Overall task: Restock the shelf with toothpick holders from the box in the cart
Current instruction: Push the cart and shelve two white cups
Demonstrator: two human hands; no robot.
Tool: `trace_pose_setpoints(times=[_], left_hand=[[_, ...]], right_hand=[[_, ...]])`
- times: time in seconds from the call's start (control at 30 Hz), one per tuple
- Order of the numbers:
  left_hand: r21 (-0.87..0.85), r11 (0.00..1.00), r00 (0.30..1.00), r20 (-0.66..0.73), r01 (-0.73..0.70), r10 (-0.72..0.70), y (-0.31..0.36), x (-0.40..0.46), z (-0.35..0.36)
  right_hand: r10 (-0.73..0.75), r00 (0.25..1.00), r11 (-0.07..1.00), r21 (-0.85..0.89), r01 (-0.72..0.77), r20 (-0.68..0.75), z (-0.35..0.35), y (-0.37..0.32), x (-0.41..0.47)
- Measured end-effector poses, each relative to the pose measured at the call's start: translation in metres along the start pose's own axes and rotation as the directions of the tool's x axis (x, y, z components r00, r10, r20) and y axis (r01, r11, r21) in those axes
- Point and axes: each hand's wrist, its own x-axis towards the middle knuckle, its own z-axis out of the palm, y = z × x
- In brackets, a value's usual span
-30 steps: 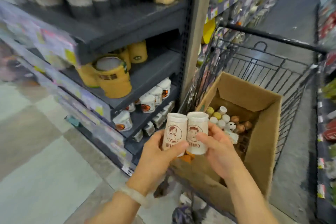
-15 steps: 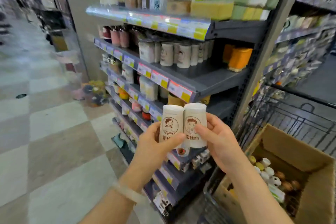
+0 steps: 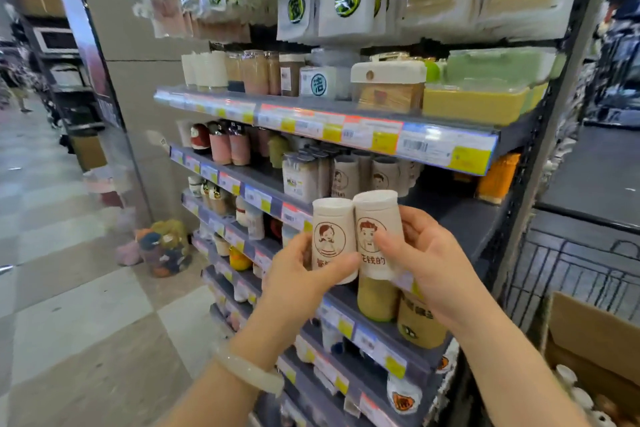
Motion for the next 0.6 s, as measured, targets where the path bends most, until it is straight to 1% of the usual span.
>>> trace_pose_setpoints(times=[0.27,0.43,0.53,0.6], left_hand=[[-0.008,0.999,0.985,0.165,-0.049,0.050,0.002,0.068,-0.012],[0.002,0.994,0.964,0.245,-0.112,0.109,-0.001,0.107,-0.019],[0.059,0.989,0.953,0.281,-0.137,0.115,-0.005,0.129,-0.027],[0.086,0.987,0.948,0.300,-0.139,0.108,-0.006,0.139,-0.030]], right_hand=[[-0.014,0.988,1.000,-0.022,0.011,-0.157,0.009,0.004,0.045],[-0.070,0.947,0.983,-0.184,0.012,-0.314,0.012,0.017,0.064],[-0.131,0.894,0.950,-0.313,-0.011,-0.428,0.015,0.023,0.076],[-0.149,0.864,0.924,-0.380,-0.052,-0.481,0.019,0.024,0.083]])
